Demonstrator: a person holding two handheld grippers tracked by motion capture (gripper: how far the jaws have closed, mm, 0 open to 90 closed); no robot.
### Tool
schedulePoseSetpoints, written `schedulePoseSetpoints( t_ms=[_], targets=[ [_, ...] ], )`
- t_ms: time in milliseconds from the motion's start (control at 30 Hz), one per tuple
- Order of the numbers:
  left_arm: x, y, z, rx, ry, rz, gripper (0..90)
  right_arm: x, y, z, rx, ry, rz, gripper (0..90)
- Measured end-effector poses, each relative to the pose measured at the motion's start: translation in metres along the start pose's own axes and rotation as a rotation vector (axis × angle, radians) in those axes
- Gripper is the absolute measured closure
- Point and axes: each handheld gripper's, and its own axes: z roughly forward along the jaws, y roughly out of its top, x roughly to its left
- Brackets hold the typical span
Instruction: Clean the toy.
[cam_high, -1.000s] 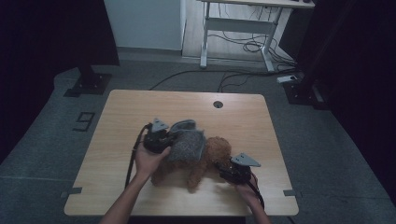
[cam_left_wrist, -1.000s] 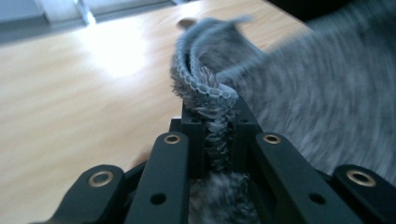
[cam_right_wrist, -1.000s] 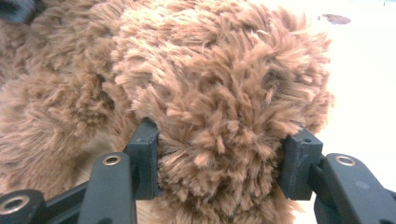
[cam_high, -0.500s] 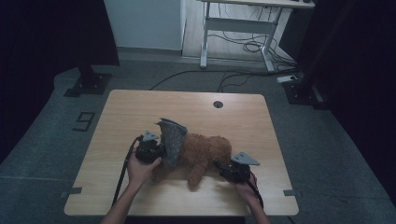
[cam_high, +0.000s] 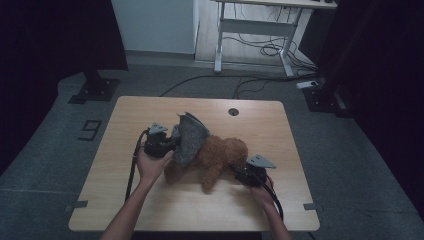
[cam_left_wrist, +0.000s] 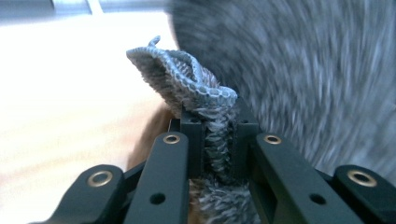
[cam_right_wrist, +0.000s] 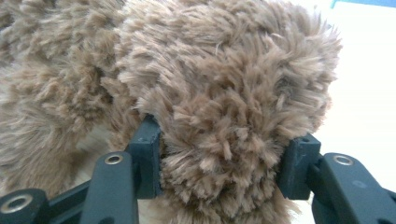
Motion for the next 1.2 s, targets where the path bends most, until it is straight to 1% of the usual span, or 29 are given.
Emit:
schedulePoseSetpoints(
  t_ms=[67,133,167,200,233,267,300,333,367,433,500,633,700,800,900,933,1000,1033,1067,1133,1167,1200],
  targets=[
    [-0.006,0.011,0.002,-0.016,-0.015,0.002,79.2,0.0,-0.002,-0.001,-0.003,0.005,-0.003,43.4],
    [-0.015,0.022,0.011,-0.012,-0.042,0.008,78.7,0.001,-0.003,-0.004,-0.004,0.013,-0.015,42.4],
    [-0.018,0.025,0.016,-0.007,-0.048,0.014,78.5,0.001,-0.004,-0.005,-0.007,0.019,-0.027,41.3],
    [-0.021,0.028,0.023,0.008,-0.056,0.018,78.4,0.001,-0.005,-0.006,-0.006,0.024,-0.03,40.5],
    [-0.025,0.029,0.033,0.036,-0.066,0.018,78.3,0.001,-0.006,-0.007,-0.005,0.03,-0.037,39.8],
    [-0.028,0.028,0.039,0.056,-0.067,0.019,78.2,0.0,-0.007,-0.008,-0.003,0.034,-0.047,38.9],
    [-0.03,0.026,0.046,0.08,-0.066,0.027,78.0,0.0,-0.007,-0.009,-0.001,0.036,-0.047,37.8],
    [-0.033,0.022,0.05,0.093,-0.056,0.039,78.1,-0.001,-0.008,-0.01,-0.002,0.041,-0.045,36.1],
    [-0.035,0.019,0.053,0.1,-0.045,0.053,78.3,-0.002,-0.008,-0.011,0.002,0.042,-0.041,34.7],
    [-0.035,0.01,0.055,0.122,-0.051,0.055,78.6,-0.005,-0.008,-0.015,0.004,0.056,-0.024,32.3],
    [-0.032,0.003,0.053,0.148,-0.072,0.045,78.7,-0.008,-0.007,-0.02,-0.003,0.079,0.017,27.7],
    [-0.031,-0.008,0.042,0.118,-0.08,0.05,78.6,-0.014,-0.002,-0.033,-0.017,0.146,0.093,22.2],
    [-0.033,-0.012,0.038,0.107,-0.082,0.063,78.7,-0.018,0.001,-0.037,-0.019,0.161,0.115,20.4],
    [-0.038,-0.018,0.033,0.096,-0.084,0.082,78.8,-0.025,0.008,-0.043,-0.04,0.161,0.155,17.1],
    [-0.043,-0.023,0.028,0.086,-0.089,0.093,78.9,-0.028,0.022,-0.044,-0.048,0.137,0.166,13.1],
    [-0.044,-0.026,0.027,0.08,-0.093,0.094,78.9,-0.028,0.025,-0.044,-0.045,0.137,0.168,12.7],
    [-0.047,-0.032,0.023,0.068,-0.097,0.099,79.0,-0.026,0.032,-0.037,-0.017,0.127,0.158,9.7],
    [-0.048,-0.034,0.022,0.063,-0.097,0.1,79.0,-0.024,0.036,-0.031,0.015,0.123,0.15,6.9],
    [-0.048,-0.037,0.021,0.056,-0.1,0.097,79.0,-0.023,0.038,-0.027,0.035,0.124,0.15,5.3],
    [-0.048,-0.041,0.019,0.046,-0.11,0.09,79.1,-0.022,0.039,-0.018,0.092,0.133,0.159,3.4],
    [-0.048,-0.043,0.018,0.039,-0.115,0.085,79.1,-0.022,0.039,-0.013,0.119,0.127,0.164,3.2],
    [-0.048,-0.046,0.016,0.029,-0.117,0.079,79.1,-0.021,0.037,-0.011,0.133,0.122,0.171,5.0]
  ],
)
